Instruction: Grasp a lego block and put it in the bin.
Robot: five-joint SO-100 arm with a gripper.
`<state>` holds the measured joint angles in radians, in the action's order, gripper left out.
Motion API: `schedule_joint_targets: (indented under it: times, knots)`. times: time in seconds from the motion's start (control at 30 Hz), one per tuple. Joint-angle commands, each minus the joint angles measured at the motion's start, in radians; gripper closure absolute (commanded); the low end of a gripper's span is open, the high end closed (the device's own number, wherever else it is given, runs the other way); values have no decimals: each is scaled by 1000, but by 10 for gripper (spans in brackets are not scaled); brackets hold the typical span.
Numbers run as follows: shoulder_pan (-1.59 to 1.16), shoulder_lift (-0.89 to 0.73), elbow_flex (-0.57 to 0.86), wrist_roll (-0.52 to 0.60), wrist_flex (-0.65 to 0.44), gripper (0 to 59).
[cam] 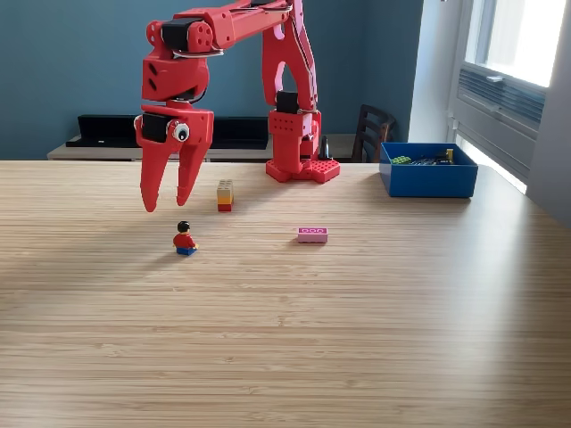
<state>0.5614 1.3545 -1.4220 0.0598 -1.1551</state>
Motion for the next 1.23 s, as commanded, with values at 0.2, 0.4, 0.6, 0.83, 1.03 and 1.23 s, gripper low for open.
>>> schedule_joint_targets:
  times: [0.2,0.4,0.6,0.83,1.03,1.23]
  knots:
    - [-72,-135,227,-28,-71,381]
    - [-74,-189,276,-46,-92,386]
    - [-67,-225,305,-74,-100,404]
    - [-67,-236,307,-92,-100,418]
    - [-64,-239,322,-98,-100,433]
    - [-54,-296,388,-98,-137,432]
